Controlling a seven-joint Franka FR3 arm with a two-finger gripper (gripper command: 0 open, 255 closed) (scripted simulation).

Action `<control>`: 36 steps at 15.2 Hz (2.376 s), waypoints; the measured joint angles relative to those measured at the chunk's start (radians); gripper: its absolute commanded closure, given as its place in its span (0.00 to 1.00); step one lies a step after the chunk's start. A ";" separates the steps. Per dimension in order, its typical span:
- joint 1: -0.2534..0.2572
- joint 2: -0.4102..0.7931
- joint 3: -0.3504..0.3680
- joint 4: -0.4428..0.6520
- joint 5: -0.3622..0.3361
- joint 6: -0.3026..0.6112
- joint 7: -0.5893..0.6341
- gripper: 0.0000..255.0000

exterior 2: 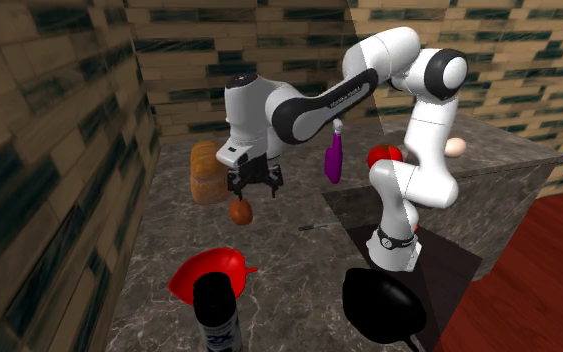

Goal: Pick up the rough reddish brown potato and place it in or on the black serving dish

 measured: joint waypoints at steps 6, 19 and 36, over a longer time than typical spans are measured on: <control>0.016 0.205 -0.077 0.108 0.103 0.076 -0.257 0.00; 0.009 0.237 -0.085 0.046 0.119 0.164 -0.276 1.00; 0.013 0.212 -0.081 0.104 0.106 0.087 -0.271 1.00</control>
